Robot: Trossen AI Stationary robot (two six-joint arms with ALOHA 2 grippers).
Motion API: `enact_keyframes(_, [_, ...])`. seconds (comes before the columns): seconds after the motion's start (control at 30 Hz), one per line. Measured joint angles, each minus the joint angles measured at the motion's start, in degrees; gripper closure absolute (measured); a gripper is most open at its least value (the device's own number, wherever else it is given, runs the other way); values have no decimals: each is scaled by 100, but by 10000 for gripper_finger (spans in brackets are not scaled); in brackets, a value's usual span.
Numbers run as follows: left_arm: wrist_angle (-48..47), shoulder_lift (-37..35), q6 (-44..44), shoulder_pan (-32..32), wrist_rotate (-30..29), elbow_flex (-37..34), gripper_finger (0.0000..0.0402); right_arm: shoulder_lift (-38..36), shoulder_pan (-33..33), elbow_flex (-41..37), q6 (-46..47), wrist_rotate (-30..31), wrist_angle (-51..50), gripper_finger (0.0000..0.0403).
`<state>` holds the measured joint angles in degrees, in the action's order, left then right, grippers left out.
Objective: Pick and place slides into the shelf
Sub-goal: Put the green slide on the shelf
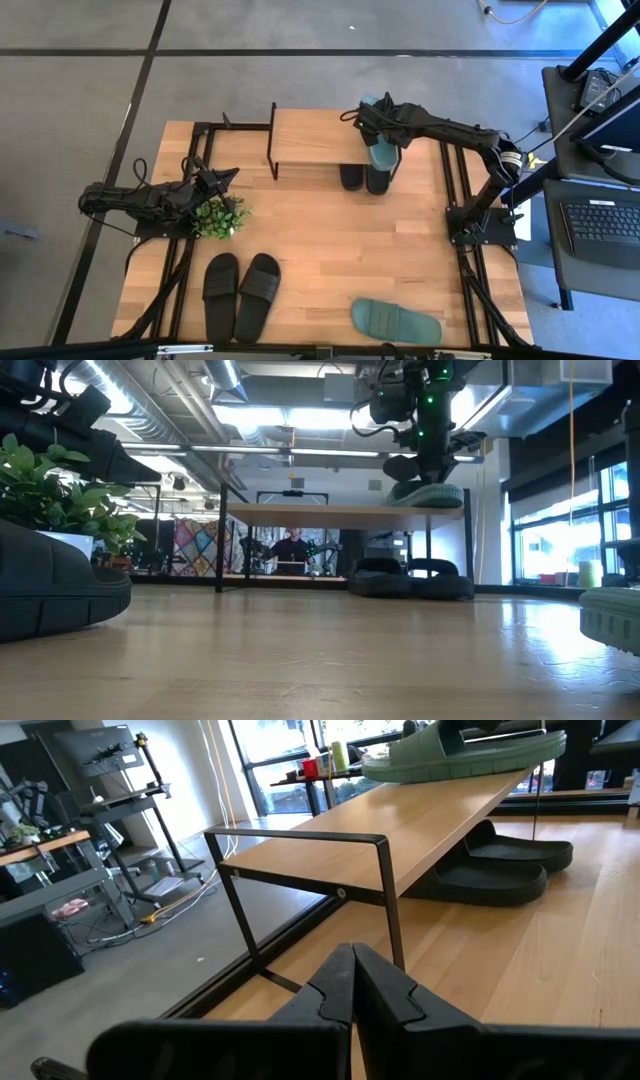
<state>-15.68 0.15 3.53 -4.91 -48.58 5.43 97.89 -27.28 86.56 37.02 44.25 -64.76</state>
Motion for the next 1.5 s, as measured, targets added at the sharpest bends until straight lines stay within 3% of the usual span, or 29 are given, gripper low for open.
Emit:
enact_keyframes(0.27, [0,1,0,1,0,0,401,0,1,0,-7,-87,-1,327])
enact_keyframes(0.63, [0,-1,-2,1,0,0,401,-3,4,0,-176,-24,27,213])
enact_keyframes(0.9, [0,1,-4,0,0,0,401,-389,431,0,-302,-88,20,181])
enact_keyframes(1.0, [0,0,-4,0,0,0,401,-635,770,0,-509,-89,7,181])
enact_keyframes(1.07, [0,1,-4,1,2,0,401,-764,1085,4,-1137,-245,-74,180])
enact_keyframes(1.2, [0,-1,-4,0,0,0,401,-853,1951,4,-1916,-1338,-490,180])
enact_keyframes(1.37, [0,1,-2,2,2,0,401,-859,3255,-112,-1798,-2194,-597,180])
enact_keyframes(1.5, [0,0,0,1,2,0,401,-857,4401,-435,-859,-2684,-497,180])
